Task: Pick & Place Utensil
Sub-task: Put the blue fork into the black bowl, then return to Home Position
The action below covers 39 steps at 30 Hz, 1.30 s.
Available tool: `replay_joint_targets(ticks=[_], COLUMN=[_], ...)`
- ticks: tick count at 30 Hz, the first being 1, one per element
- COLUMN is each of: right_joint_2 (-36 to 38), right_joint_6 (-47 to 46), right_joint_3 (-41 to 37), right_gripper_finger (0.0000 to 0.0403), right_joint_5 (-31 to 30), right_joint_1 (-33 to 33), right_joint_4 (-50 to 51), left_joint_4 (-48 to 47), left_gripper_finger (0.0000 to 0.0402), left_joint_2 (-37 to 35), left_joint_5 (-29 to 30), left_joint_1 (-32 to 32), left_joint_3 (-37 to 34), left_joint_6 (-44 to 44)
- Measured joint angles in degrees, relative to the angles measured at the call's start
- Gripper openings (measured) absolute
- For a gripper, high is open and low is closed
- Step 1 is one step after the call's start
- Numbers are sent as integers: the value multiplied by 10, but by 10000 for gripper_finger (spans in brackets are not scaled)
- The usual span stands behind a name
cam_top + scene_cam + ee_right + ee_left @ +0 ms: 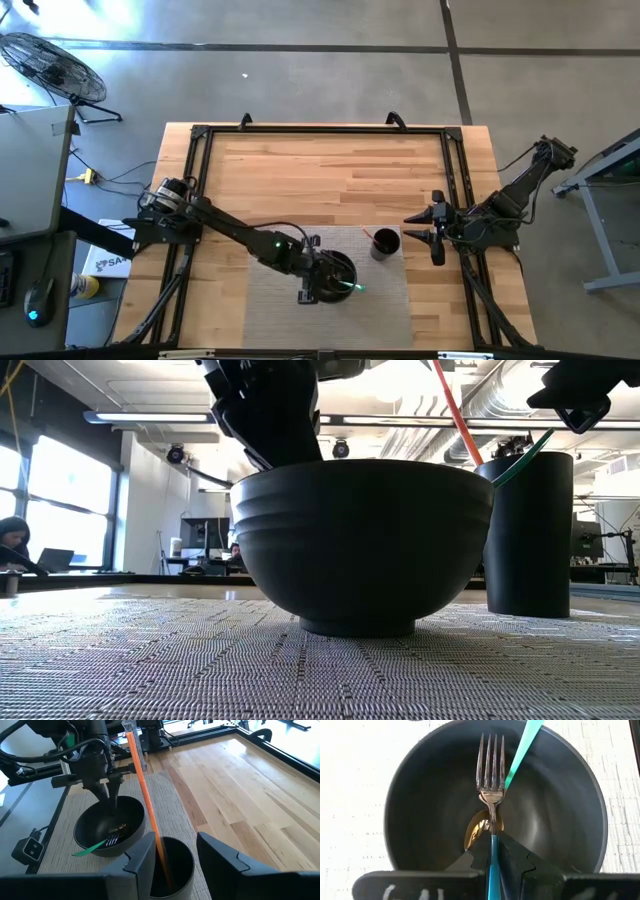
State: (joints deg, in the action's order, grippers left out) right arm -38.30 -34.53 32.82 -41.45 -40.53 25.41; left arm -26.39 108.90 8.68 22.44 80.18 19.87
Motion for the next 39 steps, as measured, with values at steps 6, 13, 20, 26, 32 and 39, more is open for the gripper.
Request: replay_joint_targets(ticks=[6, 13, 20, 26, 32, 39], right_joint_2=[0, 0, 0, 0, -11, -52], right_joint_6=[0, 0, 15, 42, 65, 137], right_joint_3=[0, 0, 0, 0, 0, 0], right_gripper_finger=[138, 138, 138, 138, 138, 136], right_joint_5=[0, 7, 14, 7, -37, -68], right_joint_1=[0, 0, 0, 0, 0, 10], right_joint_4=[0, 0, 0, 0, 8, 14], left_joint_4=[2, 23, 7, -56, 4, 96], left_gripper_finger=[63, 139, 149, 149, 149, 150], left_joint_2=[0, 0, -37, -86, -123, -150], left_joint_5=[2, 14, 104, 133, 118, 104], left_joint_1=[0, 0, 1, -6, -62, -128], left_joint_3=[0, 0, 0, -28, -130, -213], left_joint_6=[0, -1, -4, -16, -11, -28])
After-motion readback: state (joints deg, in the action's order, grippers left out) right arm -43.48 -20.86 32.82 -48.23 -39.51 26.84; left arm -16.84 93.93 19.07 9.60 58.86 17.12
